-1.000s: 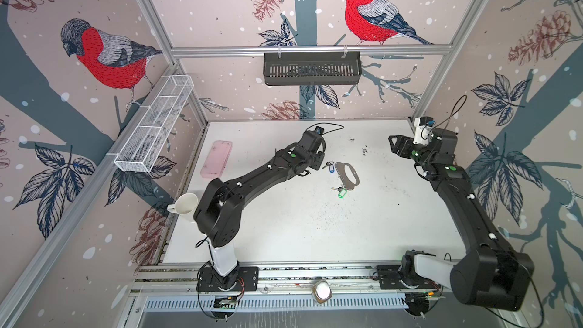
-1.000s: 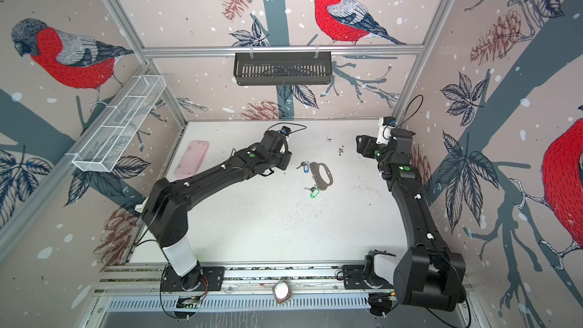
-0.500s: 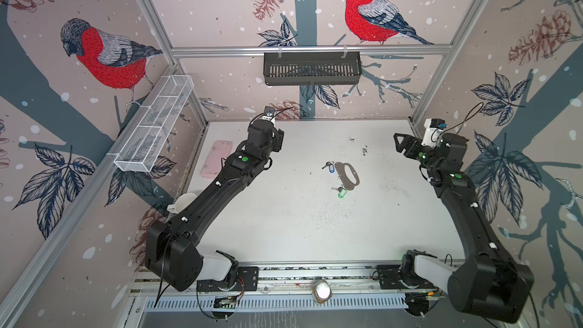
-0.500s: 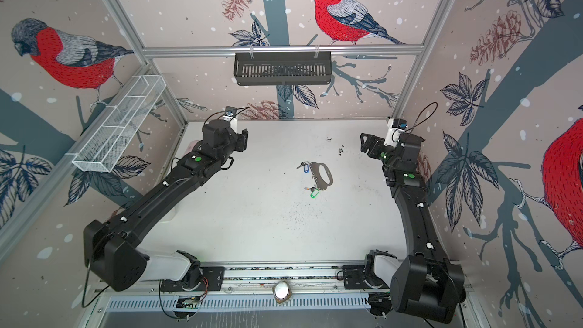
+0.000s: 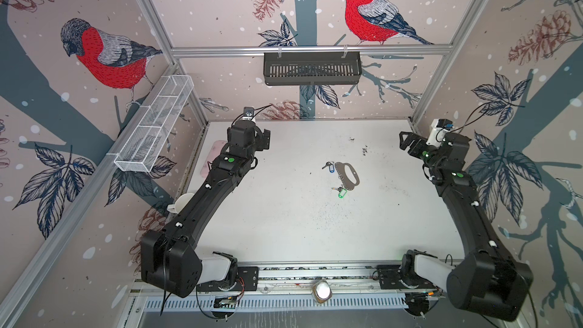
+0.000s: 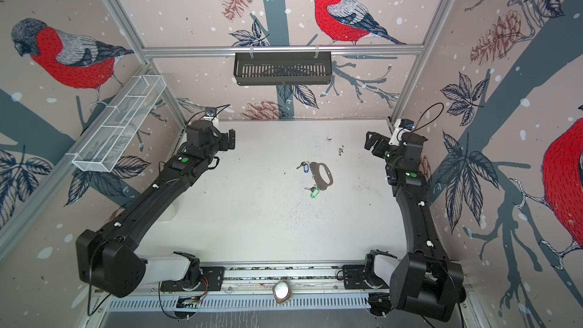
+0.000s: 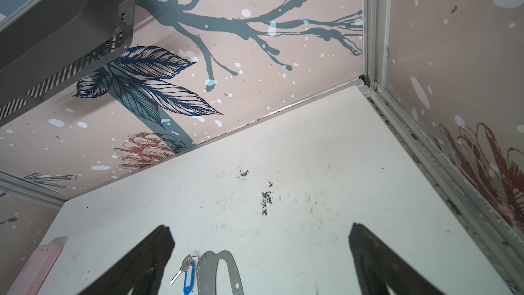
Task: Attach keys to a key ring
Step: Reset both arms
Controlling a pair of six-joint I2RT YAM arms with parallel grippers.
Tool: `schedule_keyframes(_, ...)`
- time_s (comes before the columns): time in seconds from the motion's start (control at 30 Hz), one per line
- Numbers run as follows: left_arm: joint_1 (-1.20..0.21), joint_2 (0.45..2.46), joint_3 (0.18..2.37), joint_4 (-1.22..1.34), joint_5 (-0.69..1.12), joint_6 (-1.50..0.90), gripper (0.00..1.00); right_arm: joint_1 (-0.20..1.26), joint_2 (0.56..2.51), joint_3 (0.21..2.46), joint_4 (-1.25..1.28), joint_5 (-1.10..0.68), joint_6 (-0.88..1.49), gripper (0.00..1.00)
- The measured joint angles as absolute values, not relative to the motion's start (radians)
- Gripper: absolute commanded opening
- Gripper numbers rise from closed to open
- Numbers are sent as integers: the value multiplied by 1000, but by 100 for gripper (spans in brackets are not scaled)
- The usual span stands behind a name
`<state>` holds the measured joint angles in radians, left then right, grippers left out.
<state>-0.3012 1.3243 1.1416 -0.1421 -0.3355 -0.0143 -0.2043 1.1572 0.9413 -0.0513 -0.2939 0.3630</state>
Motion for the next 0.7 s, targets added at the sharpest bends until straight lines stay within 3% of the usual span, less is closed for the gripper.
schedule_keyframes(0.17, -241, 1299, 1005, -42, -342, -53, 99, -204, 1163, 884, -7, -215, 369, 100)
schedule_keyframes(0.33, -126, 1220, 768, 143, -306, -99, 99, -204, 1103, 683, 142, -80, 373, 100)
schedule_keyframes(0.57, -64, 1071, 327, 593, -276, -75, 99, -194, 1077, 437, 424, -1, 329, 100)
schedule_keyframes(0.7, -54, 1098, 166, 831, -318, -70, 99, -180, 1110, 368, 565, 4, 284, 100)
